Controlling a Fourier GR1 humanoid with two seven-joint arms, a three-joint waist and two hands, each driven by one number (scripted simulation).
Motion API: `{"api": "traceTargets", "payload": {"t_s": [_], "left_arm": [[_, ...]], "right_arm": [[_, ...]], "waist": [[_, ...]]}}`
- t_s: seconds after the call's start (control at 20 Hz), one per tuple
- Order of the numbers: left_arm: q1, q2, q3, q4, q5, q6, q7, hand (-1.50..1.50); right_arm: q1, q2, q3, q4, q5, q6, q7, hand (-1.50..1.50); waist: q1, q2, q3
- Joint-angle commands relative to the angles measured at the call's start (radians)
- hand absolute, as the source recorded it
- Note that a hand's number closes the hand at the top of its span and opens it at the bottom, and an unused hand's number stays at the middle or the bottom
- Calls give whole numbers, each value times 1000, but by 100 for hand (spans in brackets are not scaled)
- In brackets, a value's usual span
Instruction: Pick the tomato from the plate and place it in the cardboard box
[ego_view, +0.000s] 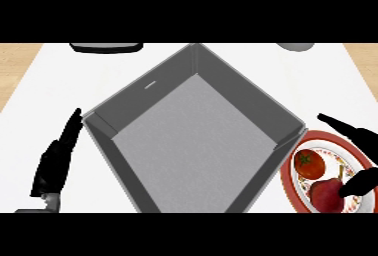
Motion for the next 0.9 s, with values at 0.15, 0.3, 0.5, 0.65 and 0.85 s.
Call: {"api": "traceTargets", "payload": {"t_s": [0.15,0.3,0.5,0.65,0.85], "left_arm": [[-2,-29,64,44,-12,-63,-48,0],[-41,-27,88,28,-22,-73,4,0],[-14,-60,83,9,-56,-73,-3,0],[-22,-61,84,-28,-84,-76,56,0],[-10,-57,116,19,-49,-130,-15,0]], "right_arm": [[-1,85,-32,22,99,-2,-14,-150],[-35,53,-96,17,68,71,-18,-150],[-18,138,-65,70,155,-1,-47,-150],[8,138,-99,-26,127,57,-2,-150],[-91,190,-66,124,209,3,-27,-150]], "waist": [[0,1,1],[-2,1,1],[0,1,1],[-2,0,1],[4,2,1]]}}
